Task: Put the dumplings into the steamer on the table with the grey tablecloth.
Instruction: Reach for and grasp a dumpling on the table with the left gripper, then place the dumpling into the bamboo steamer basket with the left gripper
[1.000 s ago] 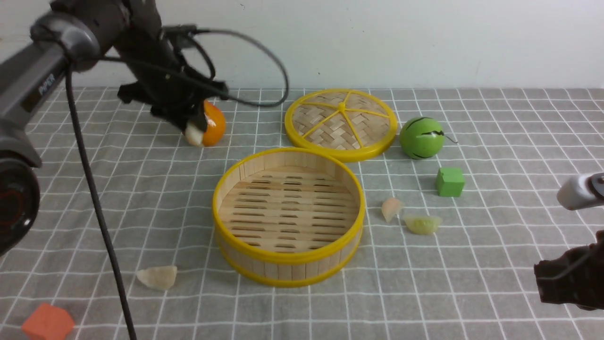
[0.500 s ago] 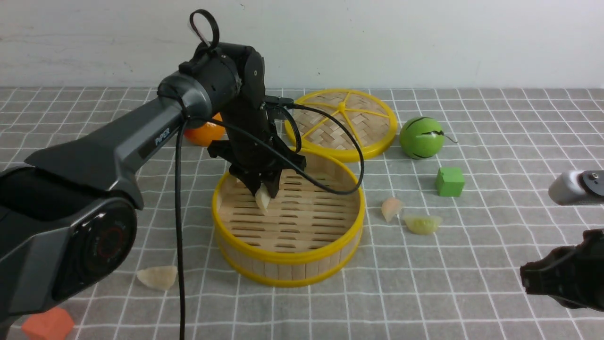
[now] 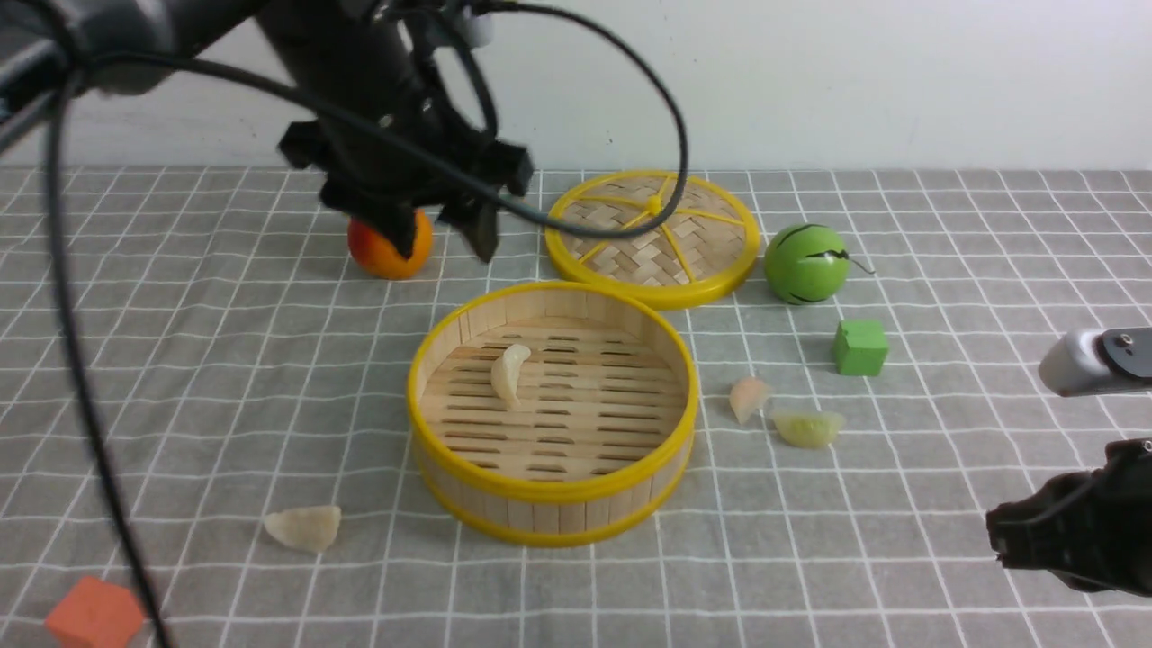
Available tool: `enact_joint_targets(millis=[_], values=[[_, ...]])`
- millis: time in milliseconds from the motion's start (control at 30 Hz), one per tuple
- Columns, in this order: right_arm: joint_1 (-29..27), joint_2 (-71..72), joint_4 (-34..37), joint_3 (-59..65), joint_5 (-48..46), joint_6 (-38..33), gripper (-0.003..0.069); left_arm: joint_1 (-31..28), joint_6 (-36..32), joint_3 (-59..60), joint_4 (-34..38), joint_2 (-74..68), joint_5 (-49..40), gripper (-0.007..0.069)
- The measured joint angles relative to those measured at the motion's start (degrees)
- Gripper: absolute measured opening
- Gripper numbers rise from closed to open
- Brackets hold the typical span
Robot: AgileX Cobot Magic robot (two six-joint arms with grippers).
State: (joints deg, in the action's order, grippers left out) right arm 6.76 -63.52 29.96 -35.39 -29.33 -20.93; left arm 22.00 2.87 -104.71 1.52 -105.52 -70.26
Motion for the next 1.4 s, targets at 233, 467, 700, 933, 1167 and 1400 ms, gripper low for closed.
enact_joint_targets(millis=[233, 467, 700, 933, 1167, 1400], values=[[0.00, 0.00, 3.27, 0.00, -1.31, -1.34, 0.0043, -0.12, -23.89, 33.09, -7.07, 8.08, 9.07, 0.0426], [0.00, 0.00, 6.80, 0.00, -3.38, -4.57, 0.0056, -0.12, -26.51, 43.01, -13.37, 5.65, 27.22, 0.0404], [0.00, 0.00, 7.57, -0.05, -3.99, -4.93, 0.0062, -0.12, -15.66, 42.88, -18.14, 0.10, 34.49, 0.0295], [0.00, 0.00, 7.70, -0.05, -3.99, -4.97, 0.0074, -0.05, 4.28, 39.13, -18.77, -1.26, 31.51, 0.0256], [0.00, 0.00, 7.94, -0.05, -3.81, -4.97, 0.0077, -0.05, 10.80, 25.76, -10.55, 1.37, 18.86, 0.0248], [0.00, 0.00, 8.12, -0.05, -2.99, -4.97, 0.0083, 2.27, 4.72, 12.60, 11.90, 0.20, 21.83, 0.0244]])
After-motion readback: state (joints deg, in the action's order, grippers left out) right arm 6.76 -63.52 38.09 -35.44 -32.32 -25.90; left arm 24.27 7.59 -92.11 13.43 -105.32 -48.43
